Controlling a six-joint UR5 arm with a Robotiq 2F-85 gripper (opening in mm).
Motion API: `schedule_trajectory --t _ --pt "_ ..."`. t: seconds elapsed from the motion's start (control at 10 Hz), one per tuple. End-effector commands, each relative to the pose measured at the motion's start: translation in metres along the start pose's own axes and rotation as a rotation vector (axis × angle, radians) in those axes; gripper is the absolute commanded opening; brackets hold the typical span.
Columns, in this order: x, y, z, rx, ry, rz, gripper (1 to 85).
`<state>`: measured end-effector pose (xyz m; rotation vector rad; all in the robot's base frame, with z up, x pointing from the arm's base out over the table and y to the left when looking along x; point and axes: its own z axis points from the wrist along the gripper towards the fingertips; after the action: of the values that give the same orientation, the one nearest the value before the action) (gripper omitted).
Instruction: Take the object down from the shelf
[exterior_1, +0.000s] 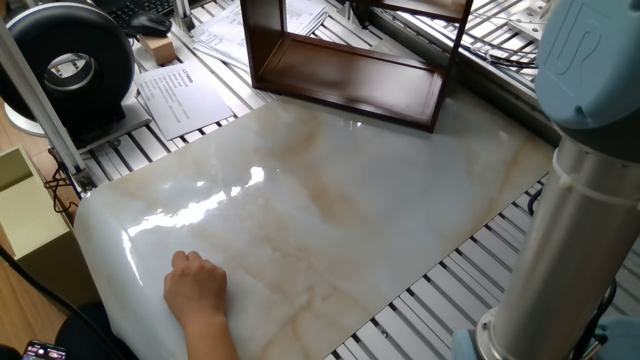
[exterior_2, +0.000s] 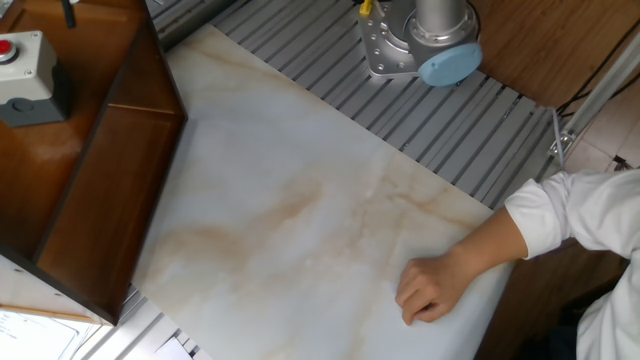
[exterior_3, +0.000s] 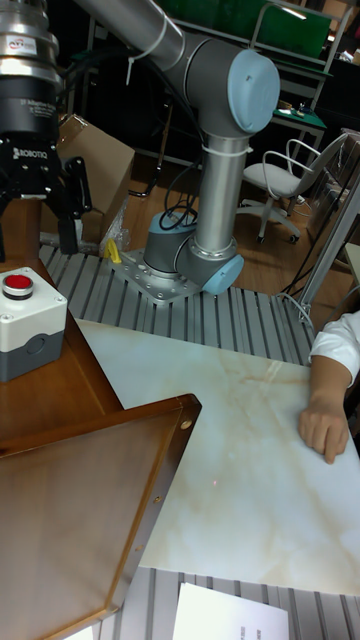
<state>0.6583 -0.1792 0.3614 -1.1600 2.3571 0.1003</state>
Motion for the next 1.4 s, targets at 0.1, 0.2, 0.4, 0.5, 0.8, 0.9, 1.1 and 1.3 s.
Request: schedule_trajectory --t 0.1,0.2,0.4,0.5,0.8,0.9,1.1,1.3 --pt "0.005 -0.028 -0.003 0.110 0.015 0.095 85.0" --pt "0.005 -0.035 -0.004 0.137 0.010 0.120 85.0" --pt "0.006 -0.039 -0.005 0.152 0.013 0.155 85.0" --pt "0.006 -0.039 -0.005 0.154 0.014 0.152 85.0" --pt "0.005 -0.044 -0.006 0.173 0.007 0.151 85.0" --pt "0.005 -0.044 -0.006 0.173 0.006 0.155 85.0" --pt "0.007 -0.045 -0.006 0.176 0.014 0.159 85.0" --pt "0.006 -0.044 -0.005 0.171 0.013 0.157 85.0"
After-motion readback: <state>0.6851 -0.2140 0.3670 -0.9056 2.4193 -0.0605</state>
